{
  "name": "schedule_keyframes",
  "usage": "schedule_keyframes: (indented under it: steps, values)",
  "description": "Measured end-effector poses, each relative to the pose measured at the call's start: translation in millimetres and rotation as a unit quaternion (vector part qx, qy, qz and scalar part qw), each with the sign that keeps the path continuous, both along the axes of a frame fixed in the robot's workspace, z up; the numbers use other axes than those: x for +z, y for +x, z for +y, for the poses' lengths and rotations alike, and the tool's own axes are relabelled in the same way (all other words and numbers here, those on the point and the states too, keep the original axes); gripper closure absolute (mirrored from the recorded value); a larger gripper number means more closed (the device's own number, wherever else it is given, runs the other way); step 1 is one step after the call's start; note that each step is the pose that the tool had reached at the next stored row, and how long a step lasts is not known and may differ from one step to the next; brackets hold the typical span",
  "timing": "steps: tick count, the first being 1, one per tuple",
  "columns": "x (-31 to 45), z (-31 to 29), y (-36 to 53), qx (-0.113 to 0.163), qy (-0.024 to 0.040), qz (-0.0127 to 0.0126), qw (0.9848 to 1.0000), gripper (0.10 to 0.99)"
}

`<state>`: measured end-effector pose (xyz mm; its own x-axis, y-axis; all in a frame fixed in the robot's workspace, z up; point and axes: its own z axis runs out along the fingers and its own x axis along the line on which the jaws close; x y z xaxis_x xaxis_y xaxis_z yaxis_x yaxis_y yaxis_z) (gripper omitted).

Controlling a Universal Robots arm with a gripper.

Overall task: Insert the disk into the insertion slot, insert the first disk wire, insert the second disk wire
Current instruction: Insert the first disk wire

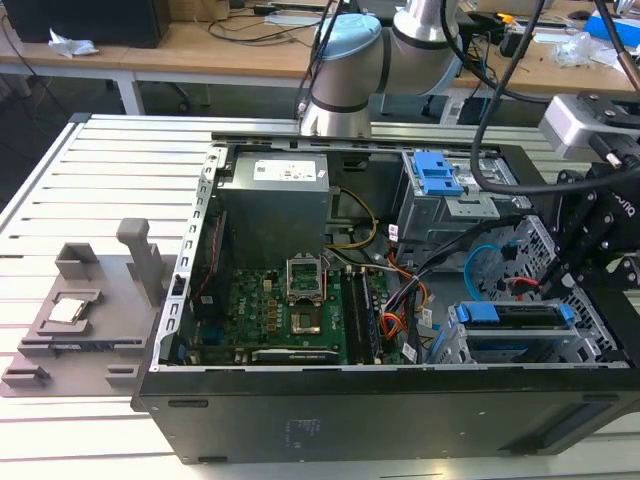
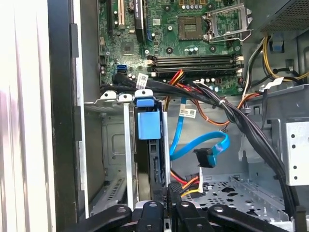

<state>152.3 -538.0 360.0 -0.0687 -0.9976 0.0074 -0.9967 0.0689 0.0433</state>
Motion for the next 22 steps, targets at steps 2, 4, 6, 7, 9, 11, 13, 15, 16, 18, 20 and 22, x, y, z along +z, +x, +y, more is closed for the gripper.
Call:
schedule_keyframes:
  steps: [2,4,6,7,9,11,13,15,16,18,20,22]
  values:
    - [-0.6,-2.4,2.4,0.0,0.0001,0.0001,1.0,0.925]
    - [-2.3,-2.5,4.5,0.0,0.0,0.0002,1.0,0.925]
    - [-3.6,-2.5,4.5,0.0,0.0,0.0002,1.0,0.925]
    - [-4.3,-2.5,3.1,0.0,0.0001,0.0002,1.0,0.925]
    - [-4.9,-2.6,-8.0,0.0,0.0,0.0002,1.0,0.925]
    - [-7.6,-2.6,-14.8,0.0,0.0019,0.0001,1.0,0.925]
    - [-9.7,-2.2,-13.9,0.0,0.0023,0.0001,1.0,0.925]
    - [-11.2,-2.2,-12.6,0.0,0.0022,0.0001,1.0,0.925]
    - [-11.4,-2.2,-12.2,0.001,0.0022,0.0001,1.0,0.925]
    - [-12.1,-2.1,-11.7,0.003,0.0022,0.0001,1.0,0.925]
    - [-12.5,-2.2,-11.6,0.003,0.0022,0.0001,1.0,0.925]
    - [-13.2,-2.4,-11.6,0.003,0.0022,0.0001,1.0,0.925]
